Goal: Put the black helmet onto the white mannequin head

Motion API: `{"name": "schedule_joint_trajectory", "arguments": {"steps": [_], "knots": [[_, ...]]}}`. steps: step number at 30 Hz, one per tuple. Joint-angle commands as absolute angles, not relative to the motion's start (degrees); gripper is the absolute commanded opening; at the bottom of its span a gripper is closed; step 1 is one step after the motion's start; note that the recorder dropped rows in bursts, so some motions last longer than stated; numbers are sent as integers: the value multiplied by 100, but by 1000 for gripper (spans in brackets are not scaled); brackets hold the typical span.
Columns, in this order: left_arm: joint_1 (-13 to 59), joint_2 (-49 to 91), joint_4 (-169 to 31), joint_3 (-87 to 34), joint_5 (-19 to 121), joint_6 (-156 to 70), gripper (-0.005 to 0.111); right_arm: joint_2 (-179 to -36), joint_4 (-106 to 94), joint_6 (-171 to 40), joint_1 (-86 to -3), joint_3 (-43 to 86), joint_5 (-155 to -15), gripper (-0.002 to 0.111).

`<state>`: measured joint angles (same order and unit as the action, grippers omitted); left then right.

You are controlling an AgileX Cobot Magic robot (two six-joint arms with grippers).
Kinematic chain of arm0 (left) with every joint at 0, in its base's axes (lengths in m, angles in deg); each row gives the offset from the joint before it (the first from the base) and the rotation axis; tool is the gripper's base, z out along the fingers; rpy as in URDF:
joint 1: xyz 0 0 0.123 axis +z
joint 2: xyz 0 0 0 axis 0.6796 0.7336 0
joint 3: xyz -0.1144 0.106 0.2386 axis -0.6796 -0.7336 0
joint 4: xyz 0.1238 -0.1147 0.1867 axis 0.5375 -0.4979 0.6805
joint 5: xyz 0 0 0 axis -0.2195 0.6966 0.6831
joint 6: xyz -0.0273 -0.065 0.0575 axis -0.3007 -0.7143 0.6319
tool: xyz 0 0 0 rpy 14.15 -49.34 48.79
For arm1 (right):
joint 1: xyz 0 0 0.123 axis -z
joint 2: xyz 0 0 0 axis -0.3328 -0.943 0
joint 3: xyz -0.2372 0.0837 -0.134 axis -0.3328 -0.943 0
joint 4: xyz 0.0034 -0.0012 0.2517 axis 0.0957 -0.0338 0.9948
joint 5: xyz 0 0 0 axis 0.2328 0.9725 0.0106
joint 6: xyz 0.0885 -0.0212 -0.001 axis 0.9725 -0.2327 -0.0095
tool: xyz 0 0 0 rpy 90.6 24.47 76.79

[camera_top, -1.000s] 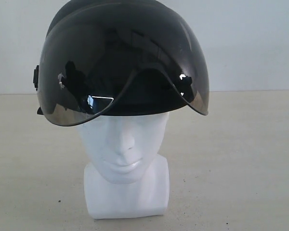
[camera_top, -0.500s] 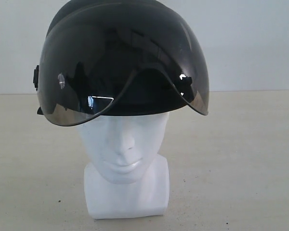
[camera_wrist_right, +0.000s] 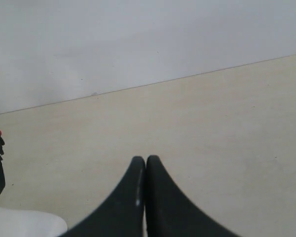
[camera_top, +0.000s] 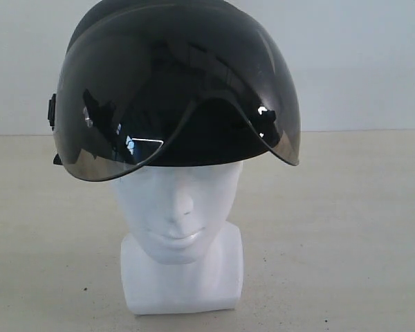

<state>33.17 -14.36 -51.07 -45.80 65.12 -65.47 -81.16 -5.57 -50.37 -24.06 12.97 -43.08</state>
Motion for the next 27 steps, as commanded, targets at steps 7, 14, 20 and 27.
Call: {"name": "schedule_joint_trajectory", "arguments": {"steps": [7, 14, 20, 27], "knots": [[3272, -1770, -8486, -4202, 8476, -4590, 5, -8113, -562, -5043, -2416, 1334, -4305, 0], [3272, -1788, -9817, -4193, 8491, -3425, 5, -8113, -562, -5043, -2416, 1334, -4305, 0], [3272, -1603, -9851, -4049, 8465, -3355, 5, -8113, -562, -5043, -2416, 1334, -4305, 0], [3272, -1312, -9851, -3414, 8610, -3355, 5, -8113, -521, -5043, -2416, 1334, -4910, 0]]}}
